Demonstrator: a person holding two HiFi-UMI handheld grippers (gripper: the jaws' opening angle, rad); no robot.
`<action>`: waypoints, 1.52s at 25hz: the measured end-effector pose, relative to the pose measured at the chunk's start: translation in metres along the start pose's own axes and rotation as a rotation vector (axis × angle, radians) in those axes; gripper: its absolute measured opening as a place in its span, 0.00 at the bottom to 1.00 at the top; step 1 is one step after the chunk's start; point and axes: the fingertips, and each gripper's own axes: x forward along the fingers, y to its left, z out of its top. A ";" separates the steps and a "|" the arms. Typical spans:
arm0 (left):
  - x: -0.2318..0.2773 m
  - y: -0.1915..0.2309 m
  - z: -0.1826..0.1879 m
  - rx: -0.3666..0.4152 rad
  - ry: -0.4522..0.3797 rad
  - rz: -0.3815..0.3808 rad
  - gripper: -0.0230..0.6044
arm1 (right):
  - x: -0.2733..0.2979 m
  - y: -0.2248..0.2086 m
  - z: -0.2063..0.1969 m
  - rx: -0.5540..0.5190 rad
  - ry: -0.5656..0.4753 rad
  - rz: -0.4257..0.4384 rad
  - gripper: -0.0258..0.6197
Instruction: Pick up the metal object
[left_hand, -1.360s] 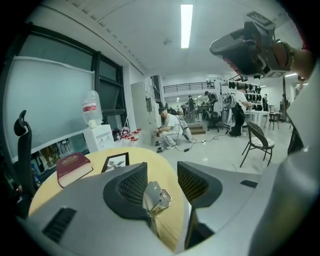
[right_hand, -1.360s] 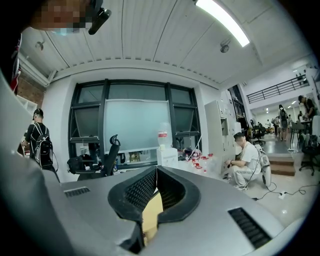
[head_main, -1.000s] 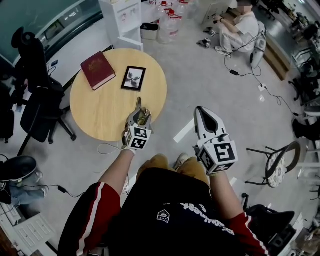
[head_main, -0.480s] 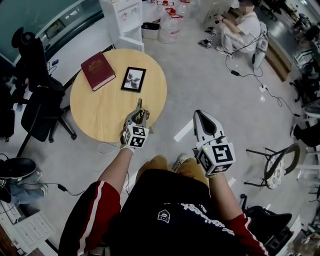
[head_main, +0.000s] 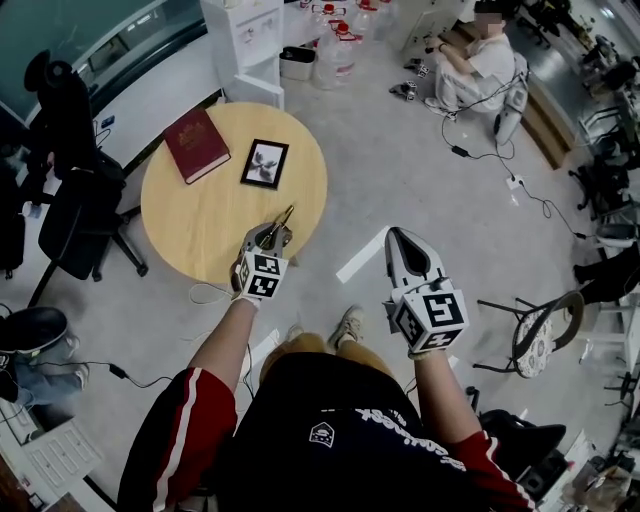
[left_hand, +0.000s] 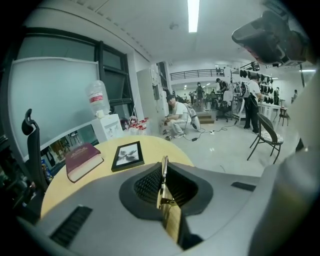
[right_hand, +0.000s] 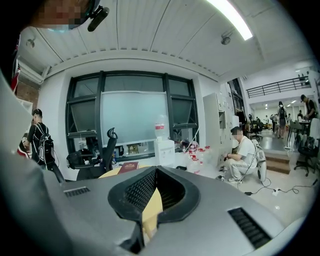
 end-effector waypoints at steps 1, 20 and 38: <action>-0.004 0.000 0.005 0.001 -0.008 -0.006 0.09 | -0.002 0.001 0.003 0.005 -0.002 0.002 0.08; -0.111 0.027 0.134 -0.073 -0.259 0.003 0.08 | -0.023 0.017 0.056 0.008 -0.102 0.027 0.08; -0.244 0.049 0.248 -0.100 -0.547 0.045 0.08 | -0.048 0.052 0.111 -0.038 -0.222 0.034 0.08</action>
